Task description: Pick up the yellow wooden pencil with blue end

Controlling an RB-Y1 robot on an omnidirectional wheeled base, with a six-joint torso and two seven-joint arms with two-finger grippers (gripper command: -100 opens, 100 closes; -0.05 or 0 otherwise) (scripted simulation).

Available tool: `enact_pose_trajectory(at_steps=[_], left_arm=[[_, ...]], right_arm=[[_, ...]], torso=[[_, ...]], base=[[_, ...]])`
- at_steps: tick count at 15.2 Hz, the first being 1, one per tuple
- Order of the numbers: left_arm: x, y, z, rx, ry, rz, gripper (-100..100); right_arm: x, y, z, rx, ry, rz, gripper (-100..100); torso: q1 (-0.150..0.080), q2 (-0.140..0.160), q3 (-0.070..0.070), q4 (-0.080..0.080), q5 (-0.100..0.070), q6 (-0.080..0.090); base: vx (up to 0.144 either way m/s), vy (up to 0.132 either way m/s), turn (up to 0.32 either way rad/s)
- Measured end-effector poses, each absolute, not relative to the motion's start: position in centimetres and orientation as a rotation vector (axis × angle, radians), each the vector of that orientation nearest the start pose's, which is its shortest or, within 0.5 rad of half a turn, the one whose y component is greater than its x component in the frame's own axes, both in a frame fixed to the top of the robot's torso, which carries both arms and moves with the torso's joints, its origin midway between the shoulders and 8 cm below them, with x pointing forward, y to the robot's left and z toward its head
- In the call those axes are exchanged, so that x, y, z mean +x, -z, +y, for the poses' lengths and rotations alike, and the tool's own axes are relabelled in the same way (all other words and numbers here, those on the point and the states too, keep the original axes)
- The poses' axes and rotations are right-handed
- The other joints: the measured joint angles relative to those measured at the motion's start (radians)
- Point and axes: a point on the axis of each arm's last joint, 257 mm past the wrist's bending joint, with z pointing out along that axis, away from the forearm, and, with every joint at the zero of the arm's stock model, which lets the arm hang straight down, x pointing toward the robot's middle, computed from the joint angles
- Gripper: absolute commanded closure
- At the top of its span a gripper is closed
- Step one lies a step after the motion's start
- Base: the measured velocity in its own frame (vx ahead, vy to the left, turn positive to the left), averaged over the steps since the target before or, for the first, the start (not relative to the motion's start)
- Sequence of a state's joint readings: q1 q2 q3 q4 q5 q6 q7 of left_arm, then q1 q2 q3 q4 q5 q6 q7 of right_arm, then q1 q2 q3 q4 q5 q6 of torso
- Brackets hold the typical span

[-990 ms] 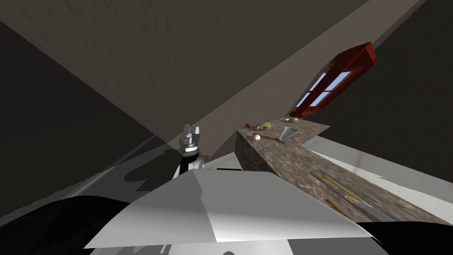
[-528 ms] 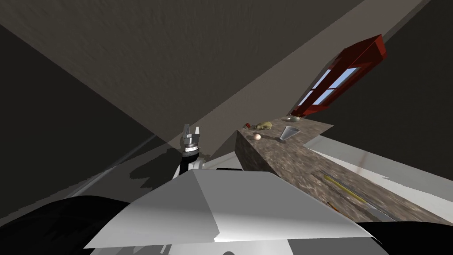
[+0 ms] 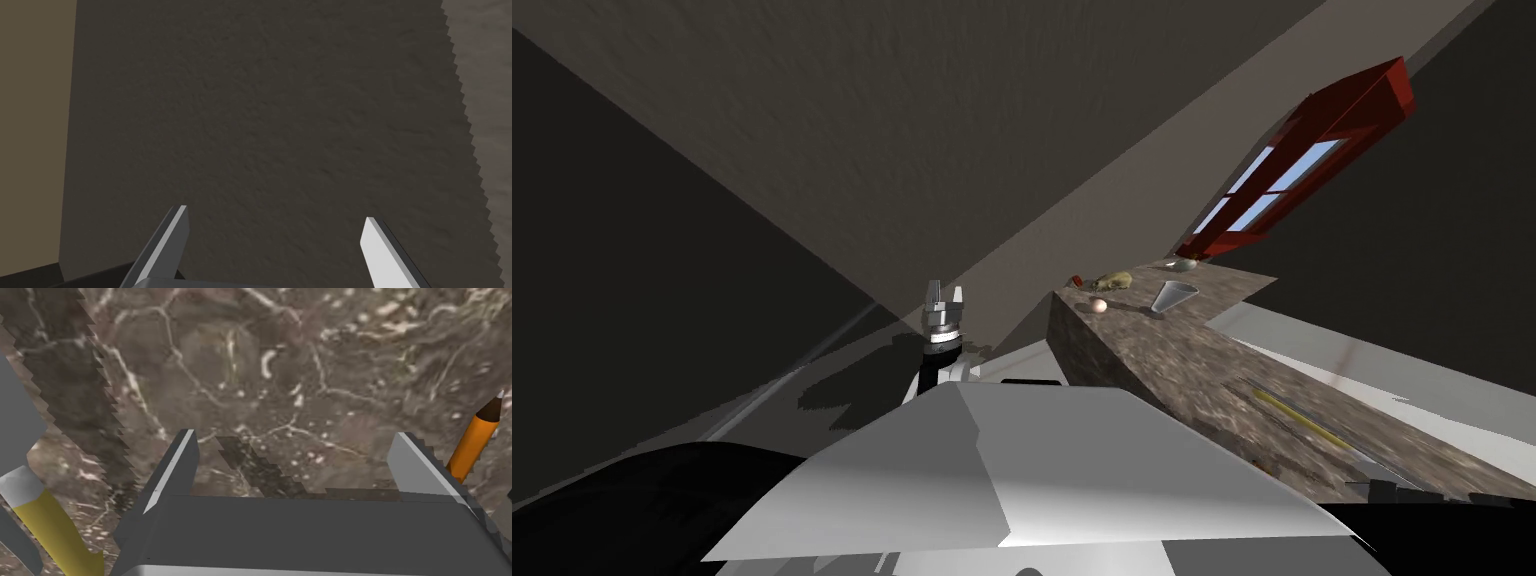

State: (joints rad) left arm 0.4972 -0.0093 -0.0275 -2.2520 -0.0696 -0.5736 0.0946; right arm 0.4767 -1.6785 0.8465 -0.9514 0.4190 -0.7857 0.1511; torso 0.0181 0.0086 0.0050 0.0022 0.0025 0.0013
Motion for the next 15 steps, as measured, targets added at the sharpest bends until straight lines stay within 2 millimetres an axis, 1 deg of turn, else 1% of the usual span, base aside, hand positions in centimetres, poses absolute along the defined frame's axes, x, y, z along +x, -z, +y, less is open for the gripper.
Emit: enact_pose_trajectory(at_steps=[2, 6, 8, 9, 11, 15], left_arm=[[33.9, -2.6, 26.0, -0.619, 1.389, 0.592, 0], [33.9, -2.6, 26.0, -0.619, 1.389, 0.592, 0], [33.9, -2.6, 26.0, -0.619, 1.389, 0.592, 0], [33.9, -2.6, 26.0, -0.619, 1.389, 0.592, 0], [33.9, -2.6, 26.0, -0.619, 1.389, 0.592, 0], [33.9, -2.6, 26.0, -0.619, 1.389, 0.592, 0]], right_arm=[[2.0, 32.8, -70.7, -0.581, 0.062, 3.068, -100], [6.8, 32.2, -72.1, -0.553, 0.161, 2.973, -100], [8.6, 31.9, -72.9, -0.53, 0.206, 2.923, -100], [9.9, 32.0, -73.3, -0.526, 0.229, 2.894, -100], [11.9, 31.4, -74.1, -0.503, 0.268, 2.843, -100], [16.0, 30.6, -74.6, -0.463, 0.324, 2.741, -100]], torso=[[-0.002, 0.0, 0.0, 0.0, 0.0, 0.0], [-0.006, -0.001, 0.0, 0.0, -0.001, 0.0], [-0.006, 0.0, 0.0, 0.0, -0.001, 0.0], [-0.006, 0.001, 0.0, 0.0, -0.002, 0.0], [-0.005, 0.002, 0.001, 0.0, -0.001, 0.0], [-0.007, 0.0, 0.0, 0.0, -0.002, 0.0]], base=[[-0.093, 0.097, 0.03], [-0.089, 0.073, 0.029], [-0.108, 0.083, 0.018], [-0.121, 0.093, 0.02], [-0.113, 0.088, 0.014], [-0.093, 0.06, 0.008]])
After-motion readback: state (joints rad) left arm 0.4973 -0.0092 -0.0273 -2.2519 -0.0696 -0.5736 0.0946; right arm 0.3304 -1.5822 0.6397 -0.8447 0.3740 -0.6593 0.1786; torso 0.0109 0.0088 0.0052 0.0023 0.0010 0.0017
